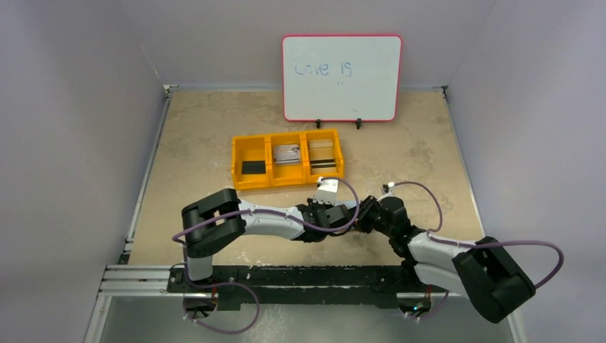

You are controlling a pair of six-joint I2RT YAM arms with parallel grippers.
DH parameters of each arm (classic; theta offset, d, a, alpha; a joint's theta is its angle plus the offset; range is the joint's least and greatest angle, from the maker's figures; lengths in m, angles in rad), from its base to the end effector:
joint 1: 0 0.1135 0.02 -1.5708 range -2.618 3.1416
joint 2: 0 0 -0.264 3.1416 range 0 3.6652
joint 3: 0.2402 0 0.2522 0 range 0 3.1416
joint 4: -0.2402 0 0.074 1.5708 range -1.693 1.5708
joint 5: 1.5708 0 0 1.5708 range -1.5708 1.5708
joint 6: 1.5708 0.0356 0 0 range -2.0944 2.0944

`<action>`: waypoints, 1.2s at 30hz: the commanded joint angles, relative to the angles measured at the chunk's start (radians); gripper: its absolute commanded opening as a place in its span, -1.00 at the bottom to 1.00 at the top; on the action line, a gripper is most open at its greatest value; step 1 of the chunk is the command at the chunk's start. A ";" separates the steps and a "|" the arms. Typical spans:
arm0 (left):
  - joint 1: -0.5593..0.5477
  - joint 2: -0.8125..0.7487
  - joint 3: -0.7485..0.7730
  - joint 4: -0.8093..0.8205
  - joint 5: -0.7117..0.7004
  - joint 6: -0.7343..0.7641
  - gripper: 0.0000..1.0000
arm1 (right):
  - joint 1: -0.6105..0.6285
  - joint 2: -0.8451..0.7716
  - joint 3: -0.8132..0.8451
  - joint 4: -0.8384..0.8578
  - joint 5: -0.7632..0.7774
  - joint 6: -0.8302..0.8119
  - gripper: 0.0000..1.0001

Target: Take the credit cards out of the card holder

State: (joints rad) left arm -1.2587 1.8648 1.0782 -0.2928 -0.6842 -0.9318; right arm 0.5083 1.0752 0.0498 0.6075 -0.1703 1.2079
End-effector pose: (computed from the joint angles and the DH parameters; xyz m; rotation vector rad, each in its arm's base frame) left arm 0.1319 -0.3356 0.1456 0.1730 2.3206 -0.1389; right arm 0.1478 0.0892 0.1232 0.6440 2.1241 1.2138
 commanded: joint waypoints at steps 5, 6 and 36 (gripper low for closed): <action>0.001 0.052 -0.032 -0.047 0.116 -0.004 -1.00 | -0.004 0.127 0.040 0.155 0.009 -0.009 -0.80; 0.001 0.050 -0.032 -0.050 0.112 -0.006 -1.00 | -0.004 0.124 0.038 0.154 0.011 -0.011 -0.92; 0.004 -0.303 -0.125 -0.019 -0.078 -0.028 -0.33 | -0.004 -0.564 0.328 -0.669 0.367 -0.355 -1.00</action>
State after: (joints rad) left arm -1.2568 1.6886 0.9482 -0.3092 -0.6922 -0.9577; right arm 0.5064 0.5049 0.3237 -0.1104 0.1417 0.9852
